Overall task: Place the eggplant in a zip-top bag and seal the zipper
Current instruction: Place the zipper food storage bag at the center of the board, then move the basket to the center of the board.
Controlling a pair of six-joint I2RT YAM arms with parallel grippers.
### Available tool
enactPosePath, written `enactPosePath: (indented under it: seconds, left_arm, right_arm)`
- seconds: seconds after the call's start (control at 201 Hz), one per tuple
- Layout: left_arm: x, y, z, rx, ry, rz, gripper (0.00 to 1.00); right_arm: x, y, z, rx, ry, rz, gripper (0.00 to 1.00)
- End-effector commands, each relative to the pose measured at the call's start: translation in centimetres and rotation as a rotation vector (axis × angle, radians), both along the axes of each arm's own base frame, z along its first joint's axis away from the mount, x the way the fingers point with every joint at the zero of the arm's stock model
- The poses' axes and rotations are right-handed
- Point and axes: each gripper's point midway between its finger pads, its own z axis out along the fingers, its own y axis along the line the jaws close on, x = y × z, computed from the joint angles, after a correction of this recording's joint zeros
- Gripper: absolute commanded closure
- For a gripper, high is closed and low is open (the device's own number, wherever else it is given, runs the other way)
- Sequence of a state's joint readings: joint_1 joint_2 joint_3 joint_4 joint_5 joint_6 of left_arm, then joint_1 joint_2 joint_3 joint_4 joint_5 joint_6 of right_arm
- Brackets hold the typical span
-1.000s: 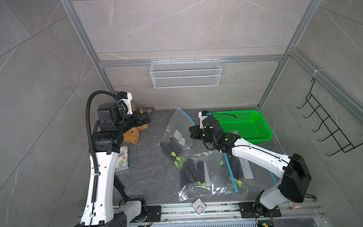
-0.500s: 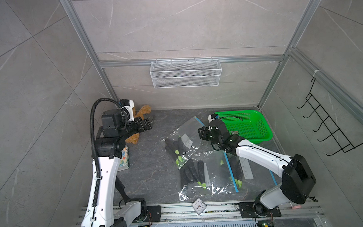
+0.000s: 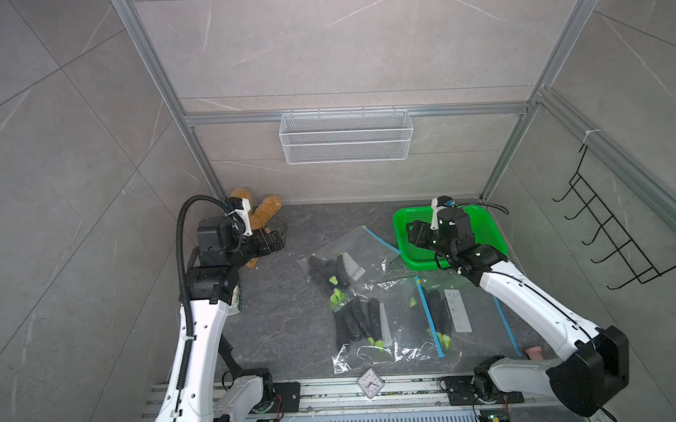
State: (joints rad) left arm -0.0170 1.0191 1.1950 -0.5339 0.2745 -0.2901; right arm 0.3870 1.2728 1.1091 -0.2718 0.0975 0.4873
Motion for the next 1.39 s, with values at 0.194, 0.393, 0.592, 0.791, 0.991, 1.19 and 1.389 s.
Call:
enactPosePath:
  seconds: [0.194,0.393,0.592,0.791,0.991,1.19,1.389]
  left_arm:
    - [1.7,4.1,-4.3,0.118,-0.12,0.21,0.0]
    - [2.3,5.3,-6.9,0.143,-0.183,0.276,0.0]
    - [2.3,6.3,-9.5,0.232,-0.201,0.304,0.0]
    - [2.2,7.2,-11.8,0.23,-0.206,0.362,0.0]
    - [1.8,7.6,-12.7,0.27,-0.184,0.368,0.0]
    - [2.3,7.3,-13.6,0.27,-0.16,0.35,0.0]
    - [2.6,7.3,-14.3,0.29,-0.151,0.343,0.0]
  right_arm:
    - [-3.0,-6.6,-3.3,-0.109,0.006,-0.01,0.33]
    - [-2.6,-8.8,-2.5,-0.143,-0.084,-0.023,0.0]
    - [-3.6,-11.2,-3.9,-0.158,-0.164,-0.112,0.0]
    - [-4.2,-12.5,-7.7,-0.18,-0.084,-0.15,0.0]
    - [-5.6,-13.8,-12.1,-0.182,-0.03,-0.198,0.0]
    - [-6.6,-14.8,-13.6,-0.228,-0.008,-0.232,0.0]
    - [-6.4,-15.1,-15.7,-0.35,-0.022,-0.18,0.0]
